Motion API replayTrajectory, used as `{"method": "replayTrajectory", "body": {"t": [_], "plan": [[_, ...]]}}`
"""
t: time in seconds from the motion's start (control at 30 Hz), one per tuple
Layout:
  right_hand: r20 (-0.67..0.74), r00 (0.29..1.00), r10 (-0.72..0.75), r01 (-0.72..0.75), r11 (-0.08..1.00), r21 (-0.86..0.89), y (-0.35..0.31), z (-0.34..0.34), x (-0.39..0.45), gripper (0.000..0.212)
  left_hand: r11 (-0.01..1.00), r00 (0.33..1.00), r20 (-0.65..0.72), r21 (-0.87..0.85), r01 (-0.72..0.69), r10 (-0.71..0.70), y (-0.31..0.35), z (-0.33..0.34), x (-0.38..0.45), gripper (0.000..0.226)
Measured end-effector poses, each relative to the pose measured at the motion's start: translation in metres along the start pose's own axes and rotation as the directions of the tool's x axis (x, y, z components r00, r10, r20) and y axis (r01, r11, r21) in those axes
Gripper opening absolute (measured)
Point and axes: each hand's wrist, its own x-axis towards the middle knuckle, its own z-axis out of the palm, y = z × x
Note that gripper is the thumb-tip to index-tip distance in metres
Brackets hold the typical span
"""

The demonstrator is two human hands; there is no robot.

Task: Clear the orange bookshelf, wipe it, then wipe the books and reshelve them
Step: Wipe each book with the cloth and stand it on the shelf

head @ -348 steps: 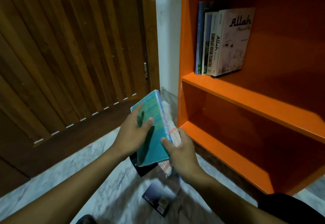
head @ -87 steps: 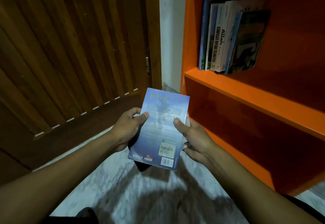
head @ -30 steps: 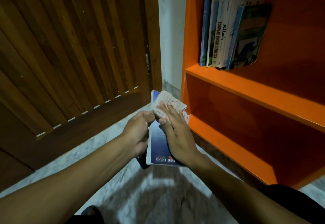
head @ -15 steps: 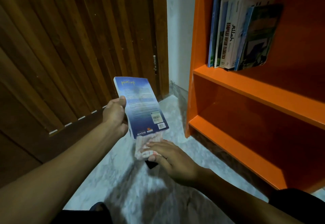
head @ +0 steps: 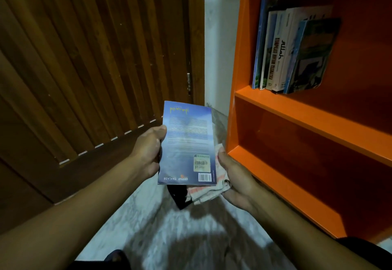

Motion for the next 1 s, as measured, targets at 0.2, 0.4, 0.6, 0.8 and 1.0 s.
{"method": "replayTrajectory", "body": {"t": [0.2,0.4,0.6,0.8,1.0], "plan": [[0.014,0.991,-0.133,0.134,0.988,-0.077,0.003,0.007,-0.007,0.035,0.966,0.997,-0.061,0.255,-0.040,0.057,-0.008,0.010,0.005,0.030],[-0.174,0.926,-0.334,0.239,0.878,-0.415,0.015,0.005,0.004,0.020,0.536,0.874,0.097,0.755,-0.376,0.476,-0.003,0.026,-0.012,0.048],[0.016,0.805,-0.592,0.334,0.432,-0.838,0.023,0.009,-0.011,0.026,0.889,0.973,0.167,0.403,-0.215,0.159,-0.014,0.061,-0.040,0.057],[0.164,0.757,-0.632,0.387,0.232,-0.893,0.032,0.012,-0.014,0.044,0.886,0.933,0.049,0.299,-0.355,0.358,-0.024,0.061,-0.032,0.047],[0.177,0.765,-0.620,0.471,0.350,-0.810,0.026,0.005,-0.009,0.037,0.891,0.903,-0.050,0.194,-0.410,0.427,-0.013,0.051,-0.023,0.030]]}}
